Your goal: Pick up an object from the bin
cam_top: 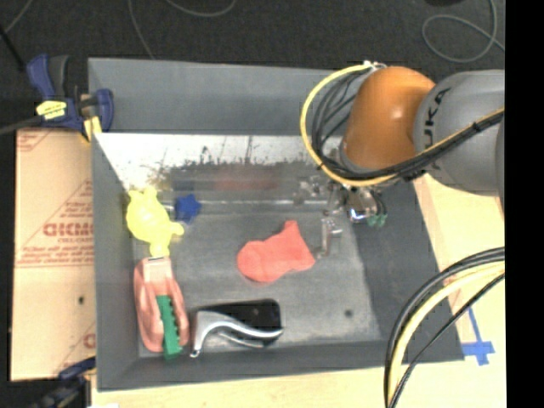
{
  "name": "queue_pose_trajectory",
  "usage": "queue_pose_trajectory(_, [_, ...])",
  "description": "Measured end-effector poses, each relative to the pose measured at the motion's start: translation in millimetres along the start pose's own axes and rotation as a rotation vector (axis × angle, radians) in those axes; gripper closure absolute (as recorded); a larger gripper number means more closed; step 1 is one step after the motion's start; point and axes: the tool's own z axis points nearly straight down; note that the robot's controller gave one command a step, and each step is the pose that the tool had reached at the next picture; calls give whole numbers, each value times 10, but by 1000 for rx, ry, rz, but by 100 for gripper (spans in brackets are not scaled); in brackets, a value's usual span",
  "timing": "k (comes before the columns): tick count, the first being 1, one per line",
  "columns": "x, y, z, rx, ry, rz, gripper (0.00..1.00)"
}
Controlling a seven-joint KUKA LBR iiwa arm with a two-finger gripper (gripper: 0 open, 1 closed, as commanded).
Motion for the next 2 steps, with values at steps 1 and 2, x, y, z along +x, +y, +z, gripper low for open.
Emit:
queue_pose_trajectory(1, [195,65,-250,-4,13,-76,0])
queue_pose_trajectory(2, [137,172,-536,2,-11,-20,0])
